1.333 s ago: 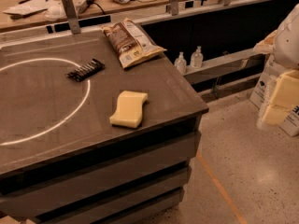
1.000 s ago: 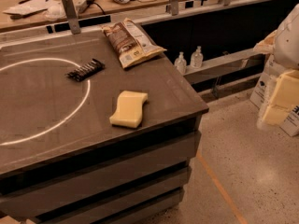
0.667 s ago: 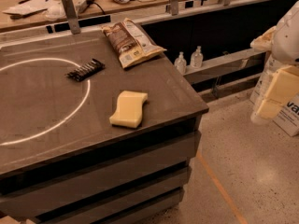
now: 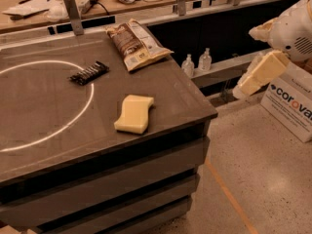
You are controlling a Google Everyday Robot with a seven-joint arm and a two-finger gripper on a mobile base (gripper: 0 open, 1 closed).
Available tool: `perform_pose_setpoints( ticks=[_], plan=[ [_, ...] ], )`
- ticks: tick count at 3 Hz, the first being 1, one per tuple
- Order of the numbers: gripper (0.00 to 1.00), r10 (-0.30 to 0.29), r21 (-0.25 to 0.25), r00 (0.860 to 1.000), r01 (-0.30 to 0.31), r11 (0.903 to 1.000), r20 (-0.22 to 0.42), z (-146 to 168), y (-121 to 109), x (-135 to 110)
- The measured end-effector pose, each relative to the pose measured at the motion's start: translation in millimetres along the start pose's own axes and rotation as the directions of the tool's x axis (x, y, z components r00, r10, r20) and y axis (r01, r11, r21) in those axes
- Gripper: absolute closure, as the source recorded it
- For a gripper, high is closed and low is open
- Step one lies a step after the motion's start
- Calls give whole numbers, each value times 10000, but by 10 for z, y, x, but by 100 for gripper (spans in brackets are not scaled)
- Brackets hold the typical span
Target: Move brown chip bag near rxbar chocolate
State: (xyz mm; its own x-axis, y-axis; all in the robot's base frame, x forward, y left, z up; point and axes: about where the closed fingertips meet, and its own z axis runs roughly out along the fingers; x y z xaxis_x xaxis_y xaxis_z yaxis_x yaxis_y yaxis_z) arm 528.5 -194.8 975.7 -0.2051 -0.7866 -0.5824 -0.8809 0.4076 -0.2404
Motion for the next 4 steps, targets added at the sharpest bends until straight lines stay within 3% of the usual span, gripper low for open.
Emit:
perform_pose_setpoints(
  ticks=[1,2,3,4],
  plan=[
    [0,792,122,9866,-818,9966,1429,305,-410,-176],
    [0,1267,241,9673,-1352,9905,2197,726,-804,-399],
    [0,1337,403,9723,-1439,9888,1914,1007,-972,-519],
    [0,1847,495,9689,-1951,9795,1644,1178,-1088,-523]
  ],
)
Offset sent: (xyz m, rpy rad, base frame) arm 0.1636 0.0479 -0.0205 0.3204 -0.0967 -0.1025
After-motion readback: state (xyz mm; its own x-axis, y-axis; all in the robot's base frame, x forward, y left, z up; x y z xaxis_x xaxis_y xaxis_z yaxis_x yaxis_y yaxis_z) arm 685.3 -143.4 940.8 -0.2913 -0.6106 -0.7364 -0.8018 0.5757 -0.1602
